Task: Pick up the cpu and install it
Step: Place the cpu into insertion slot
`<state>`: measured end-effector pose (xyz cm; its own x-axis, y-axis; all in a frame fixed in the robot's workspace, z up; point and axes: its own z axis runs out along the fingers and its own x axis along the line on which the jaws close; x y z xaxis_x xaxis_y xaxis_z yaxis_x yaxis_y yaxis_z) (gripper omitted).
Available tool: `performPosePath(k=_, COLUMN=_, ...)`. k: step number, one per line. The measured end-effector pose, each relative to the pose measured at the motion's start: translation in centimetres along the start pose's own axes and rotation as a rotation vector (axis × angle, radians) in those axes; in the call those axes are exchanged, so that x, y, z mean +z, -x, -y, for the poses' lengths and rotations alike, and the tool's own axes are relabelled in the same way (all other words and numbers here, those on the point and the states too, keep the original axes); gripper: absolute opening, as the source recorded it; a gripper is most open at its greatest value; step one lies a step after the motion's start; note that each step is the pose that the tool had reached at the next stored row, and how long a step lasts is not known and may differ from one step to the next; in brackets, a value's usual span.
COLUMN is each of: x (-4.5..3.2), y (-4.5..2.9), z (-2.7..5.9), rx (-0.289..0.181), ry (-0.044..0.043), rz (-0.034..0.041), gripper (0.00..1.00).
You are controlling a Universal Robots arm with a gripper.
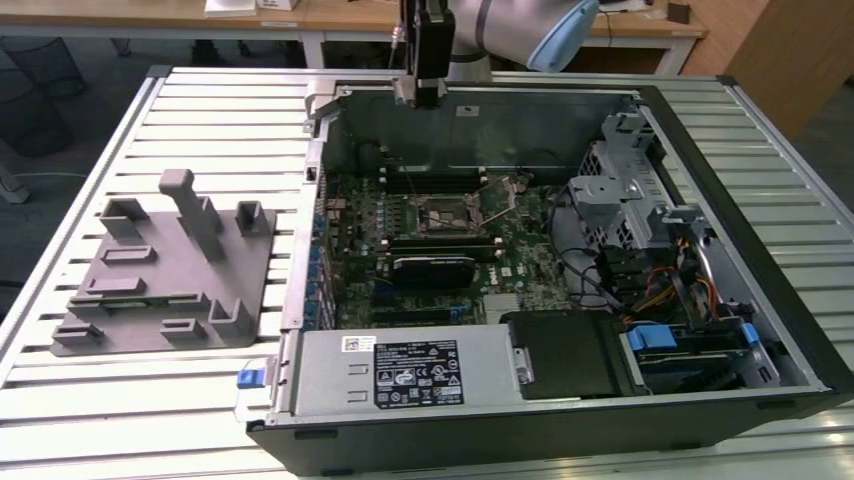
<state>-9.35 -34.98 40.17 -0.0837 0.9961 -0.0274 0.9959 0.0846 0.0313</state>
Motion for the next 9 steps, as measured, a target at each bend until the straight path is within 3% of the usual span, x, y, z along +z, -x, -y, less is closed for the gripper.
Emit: performPosePath(k=9, x=0.57, y=-0.02, z=0.02, rx=0.0, ry=0.0016, rz=0.0001, gripper=0.54)
